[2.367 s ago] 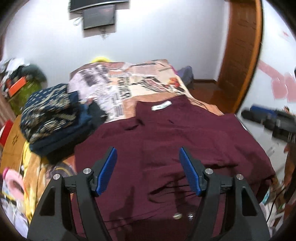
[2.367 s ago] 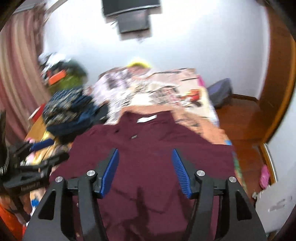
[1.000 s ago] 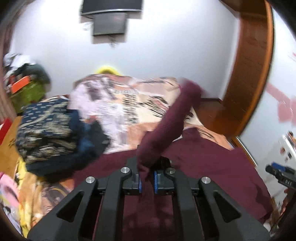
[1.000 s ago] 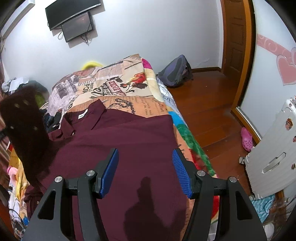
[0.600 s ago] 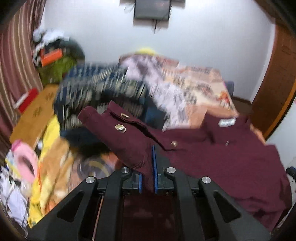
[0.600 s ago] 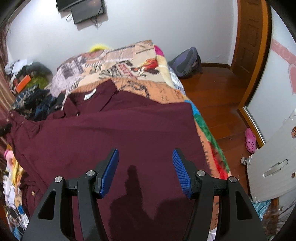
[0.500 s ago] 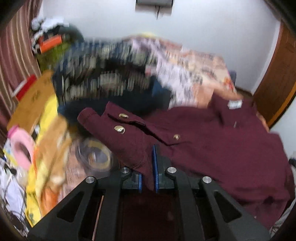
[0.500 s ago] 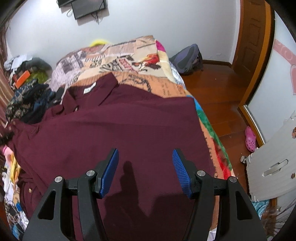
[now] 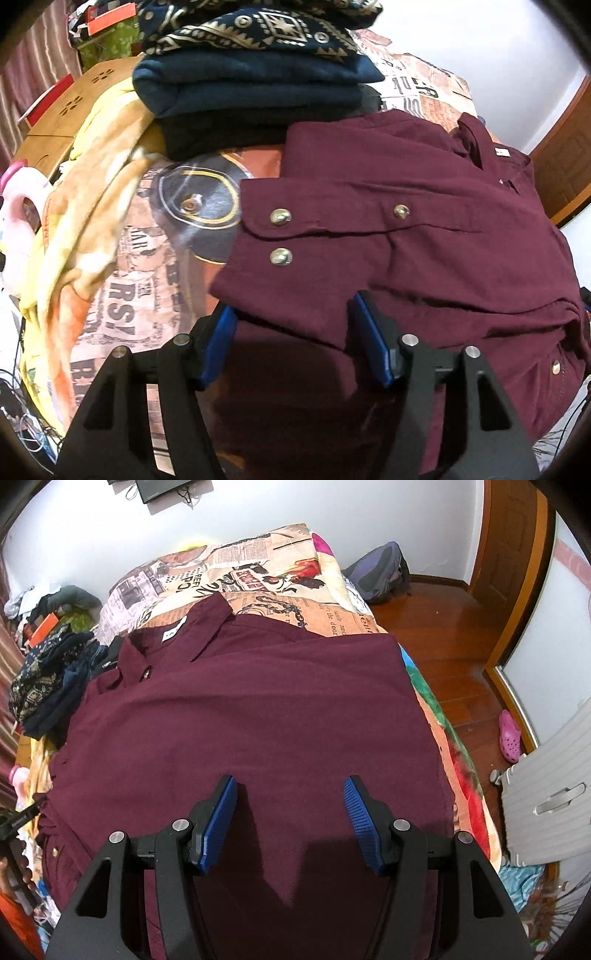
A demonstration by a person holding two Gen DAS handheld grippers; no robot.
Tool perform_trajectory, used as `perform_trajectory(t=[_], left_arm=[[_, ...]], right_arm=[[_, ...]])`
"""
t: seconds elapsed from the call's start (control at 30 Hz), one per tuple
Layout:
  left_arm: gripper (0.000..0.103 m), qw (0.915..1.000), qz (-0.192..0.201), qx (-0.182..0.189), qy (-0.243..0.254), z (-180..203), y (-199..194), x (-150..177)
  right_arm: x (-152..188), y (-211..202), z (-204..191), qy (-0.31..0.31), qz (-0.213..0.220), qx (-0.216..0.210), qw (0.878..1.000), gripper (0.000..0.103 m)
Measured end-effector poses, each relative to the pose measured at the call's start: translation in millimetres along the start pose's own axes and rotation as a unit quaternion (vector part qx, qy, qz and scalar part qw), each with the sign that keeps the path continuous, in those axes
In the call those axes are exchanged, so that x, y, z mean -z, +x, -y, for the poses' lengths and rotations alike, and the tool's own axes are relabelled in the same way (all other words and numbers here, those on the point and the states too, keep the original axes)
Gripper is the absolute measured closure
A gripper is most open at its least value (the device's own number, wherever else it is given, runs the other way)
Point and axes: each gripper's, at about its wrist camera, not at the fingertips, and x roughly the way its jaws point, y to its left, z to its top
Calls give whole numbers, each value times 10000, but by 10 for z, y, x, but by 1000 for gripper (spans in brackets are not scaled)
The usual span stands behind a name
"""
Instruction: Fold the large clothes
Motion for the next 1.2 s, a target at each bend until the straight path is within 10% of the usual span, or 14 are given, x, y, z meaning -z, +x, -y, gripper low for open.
perform_trajectory(t=[0.2,0.5,0.67,1.0,1.13,1.2], left_arm=[[40,9995,175,-184,-177,-231,-72,-237],[35,9910,-657,904,-733,-428,495,-341],[16,9747,-949,1566,-1284,-455,762,-361],[10,9625,-972,2051,-1486,-403,1005,-534],[29,9664,-808,2003,-1396,-305,965,-559],[43,9671,-746,2008,-1375,-245,912,-579]], right_arm=[[-183,-122,126,131,223,-32,9997,47],[-501,-162,466,50,399,419,9983,47],[-554,122,761,534,-59,45,9985,47],[-631,676,953,845,-646,-656,9922,47],[-705,788,992,1019,-626,-960,9882,50],[-735,785,992,1075,-535,-1035,9873,70]])
